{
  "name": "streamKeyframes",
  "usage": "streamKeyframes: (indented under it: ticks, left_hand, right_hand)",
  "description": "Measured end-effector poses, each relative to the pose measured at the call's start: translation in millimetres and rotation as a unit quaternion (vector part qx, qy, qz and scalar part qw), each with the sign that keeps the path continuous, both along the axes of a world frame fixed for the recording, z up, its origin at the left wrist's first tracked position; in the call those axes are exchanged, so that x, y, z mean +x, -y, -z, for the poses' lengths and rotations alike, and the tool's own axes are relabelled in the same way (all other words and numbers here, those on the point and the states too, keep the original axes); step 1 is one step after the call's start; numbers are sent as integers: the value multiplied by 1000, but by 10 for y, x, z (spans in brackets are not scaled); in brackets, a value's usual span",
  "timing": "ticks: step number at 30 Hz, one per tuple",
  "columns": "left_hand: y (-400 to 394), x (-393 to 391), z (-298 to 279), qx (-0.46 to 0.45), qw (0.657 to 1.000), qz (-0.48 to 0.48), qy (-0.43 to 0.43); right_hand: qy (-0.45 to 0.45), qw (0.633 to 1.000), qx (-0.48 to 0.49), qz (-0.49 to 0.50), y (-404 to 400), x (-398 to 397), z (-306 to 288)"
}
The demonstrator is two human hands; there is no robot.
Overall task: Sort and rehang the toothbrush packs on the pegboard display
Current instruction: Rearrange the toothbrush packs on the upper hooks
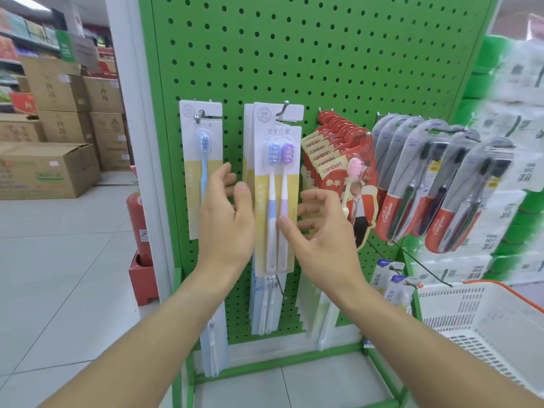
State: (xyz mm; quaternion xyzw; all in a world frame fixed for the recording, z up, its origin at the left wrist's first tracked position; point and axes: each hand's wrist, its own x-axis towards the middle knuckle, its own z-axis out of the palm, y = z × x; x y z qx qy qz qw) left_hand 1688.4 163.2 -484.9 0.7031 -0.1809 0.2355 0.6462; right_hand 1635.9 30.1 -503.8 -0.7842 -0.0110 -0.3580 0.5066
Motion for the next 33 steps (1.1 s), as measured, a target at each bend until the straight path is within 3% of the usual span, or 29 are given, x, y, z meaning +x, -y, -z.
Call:
streamKeyframes:
  ticks: [13, 18, 26, 33]
  left_hand:
    - [-5, 94, -15, -8, 999, 29, 17]
    - [-16, 69, -33, -21, 997, 74, 0]
    - [2, 61, -104, -9, 991, 132, 0]
    - [-59, 61, -116, 9, 991, 134, -4]
  right_hand:
    - [-73, 996, -52, 6, -32, 19, -118]
    - [-63, 995, -69, 29, -45, 0, -162]
    - [-27, 977, -189, 94, -167, 17, -244]
    - [-13, 973, -189, 133, -176, 77, -238]
